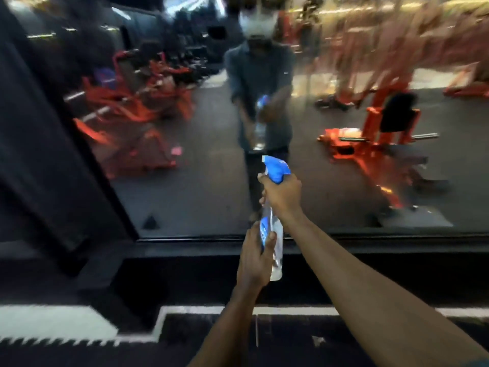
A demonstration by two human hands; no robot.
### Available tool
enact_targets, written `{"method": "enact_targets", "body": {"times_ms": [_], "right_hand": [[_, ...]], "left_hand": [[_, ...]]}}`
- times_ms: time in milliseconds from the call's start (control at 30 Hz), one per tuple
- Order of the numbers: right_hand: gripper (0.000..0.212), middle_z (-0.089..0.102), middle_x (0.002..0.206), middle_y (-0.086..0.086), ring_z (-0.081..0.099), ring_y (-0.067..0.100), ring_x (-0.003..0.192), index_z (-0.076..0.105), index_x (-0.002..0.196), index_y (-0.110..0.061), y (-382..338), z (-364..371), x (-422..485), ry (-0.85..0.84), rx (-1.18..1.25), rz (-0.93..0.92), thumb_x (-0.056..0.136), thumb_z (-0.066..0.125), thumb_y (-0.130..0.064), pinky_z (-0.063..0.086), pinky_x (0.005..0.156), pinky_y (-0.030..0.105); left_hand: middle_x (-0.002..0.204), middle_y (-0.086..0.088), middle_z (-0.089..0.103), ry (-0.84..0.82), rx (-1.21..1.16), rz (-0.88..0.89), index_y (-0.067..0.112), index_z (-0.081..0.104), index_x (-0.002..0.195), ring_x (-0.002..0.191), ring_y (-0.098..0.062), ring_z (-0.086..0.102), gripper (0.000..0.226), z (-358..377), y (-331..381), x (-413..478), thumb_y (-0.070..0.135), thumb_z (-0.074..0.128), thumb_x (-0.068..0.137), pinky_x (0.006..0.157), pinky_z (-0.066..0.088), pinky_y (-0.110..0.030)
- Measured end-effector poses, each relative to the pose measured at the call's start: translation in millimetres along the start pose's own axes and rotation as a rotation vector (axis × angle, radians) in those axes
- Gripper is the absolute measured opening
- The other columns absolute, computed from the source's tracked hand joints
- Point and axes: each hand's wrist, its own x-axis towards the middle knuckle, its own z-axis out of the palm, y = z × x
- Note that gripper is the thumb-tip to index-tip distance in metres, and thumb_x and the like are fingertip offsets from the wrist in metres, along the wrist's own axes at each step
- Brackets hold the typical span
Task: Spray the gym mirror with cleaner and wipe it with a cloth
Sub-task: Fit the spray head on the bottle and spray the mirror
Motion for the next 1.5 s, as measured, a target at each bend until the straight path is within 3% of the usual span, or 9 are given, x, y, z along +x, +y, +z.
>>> {"method": "enact_targets", "body": {"times_ms": [200, 500, 667, 900, 1033, 1133, 1200, 1367, 1500], "right_hand": [[0.036, 0.058, 0.060, 0.011, 0.063, 0.019, 0.042, 0.065, 0.084, 0.008, -0.6, 116.9, -43.9, -0.232, 0.001, -0.007, 0.091, 0.075, -0.027, 0.062, 0.065, 0.051], [0.036, 0.060, 0.061, 0.012, 0.062, 0.020, 0.044, 0.064, 0.086, 0.010, 1.1, 253.7, -79.4, -0.577, 0.040, -0.003, 0.091, 0.075, -0.024, 0.055, 0.055, 0.035], [0.026, 0.060, 0.060, 0.008, 0.062, 0.024, 0.048, 0.064, 0.076, -0.010, -0.3, 325.4, -89.6, -0.766, 0.099, 0.038, 0.091, 0.078, -0.026, 0.056, 0.057, 0.037], [0.027, 0.062, 0.061, 0.007, 0.063, 0.022, 0.048, 0.064, 0.075, -0.013, 13.4, 422.4, -106.3, -0.951, 0.104, 0.031, 0.092, 0.079, -0.028, 0.059, 0.059, 0.037], [0.025, 0.062, 0.059, 0.005, 0.063, 0.020, 0.048, 0.066, 0.076, -0.013, 39.2, 490.0, -107.6, -1.008, 0.074, 0.037, 0.092, 0.079, -0.028, 0.060, 0.062, 0.040], [0.018, 0.062, 0.060, 0.006, 0.061, 0.020, 0.050, 0.070, 0.083, -0.013, 64.9, 543.6, -104.7, -1.038, 0.069, 0.056, 0.092, 0.079, -0.026, 0.061, 0.066, 0.044], [0.015, 0.062, 0.060, 0.004, 0.060, 0.019, 0.052, 0.072, 0.087, -0.012, 83.0, 580.6, -103.0, -1.044, 0.060, 0.072, 0.092, 0.079, -0.024, 0.060, 0.066, 0.043], [0.012, 0.062, 0.060, -0.006, 0.056, 0.010, 0.050, 0.070, 0.084, -0.014, 123.2, 648.9, -89.3, -1.029, 0.041, 0.095, 0.092, 0.079, -0.016, 0.051, 0.054, 0.021], [0.013, 0.061, 0.064, -0.003, 0.056, 0.007, 0.051, 0.072, 0.094, -0.004, 156.4, 686.5, -70.6, -1.025, 0.017, 0.098, 0.092, 0.078, -0.015, 0.048, 0.057, 0.015]], "left_hand": [[0.121, 0.007, 0.068, 0.185, 0.044, -0.070, 0.039, 0.058, 0.132, 0.113, -0.015, 0.067, 0.053, -106.5, -21.6, -16.5, 0.076, 0.045, 0.096, 0.097, 0.055, -0.048], [0.117, 0.016, 0.066, 0.482, 0.214, -0.119, 0.039, 0.059, 0.128, 0.115, -0.006, 0.062, 0.053, -213.9, -50.9, -16.5, 0.077, 0.039, 0.097, 0.098, 0.051, -0.039], [0.125, 0.018, 0.064, 0.622, 0.257, -0.158, 0.048, 0.054, 0.131, 0.122, -0.005, 0.059, 0.045, -266.9, -62.8, -7.3, 0.075, 0.042, 0.097, 0.103, 0.049, -0.037], [0.128, 0.009, 0.065, 0.758, 0.202, -0.243, 0.036, 0.054, 0.139, 0.117, -0.006, 0.064, 0.056, -335.7, -104.4, 5.7, 0.073, 0.048, 0.096, 0.098, 0.054, -0.039], [0.127, 0.011, 0.065, 0.782, 0.161, -0.278, 0.034, 0.053, 0.140, 0.117, -0.005, 0.063, 0.058, -379.8, -141.5, 23.9, 0.070, 0.049, 0.095, 0.099, 0.055, -0.041], [0.138, 0.014, 0.062, 0.751, 0.137, -0.306, 0.043, 0.048, 0.144, 0.128, -0.004, 0.058, 0.054, -422.3, -181.6, 41.6, 0.066, 0.054, 0.096, 0.106, 0.049, -0.033], [0.144, 0.013, 0.058, 0.712, 0.103, -0.342, 0.038, 0.045, 0.150, 0.134, -0.005, 0.055, 0.060, -454.0, -210.5, 54.7, 0.061, 0.059, 0.097, 0.110, 0.046, -0.034], [0.138, 0.019, 0.059, 0.609, 0.051, -0.445, 0.044, 0.045, 0.139, 0.128, 0.005, 0.056, 0.051, -513.0, -265.1, 90.0, 0.044, 0.068, 0.094, 0.101, 0.042, -0.013], [0.133, 0.018, 0.058, 0.469, 0.047, -0.503, 0.031, 0.041, 0.139, 0.119, 0.015, 0.057, 0.066, -544.8, -309.2, 117.8, 0.019, 0.081, 0.088, 0.095, 0.041, -0.005]]}}
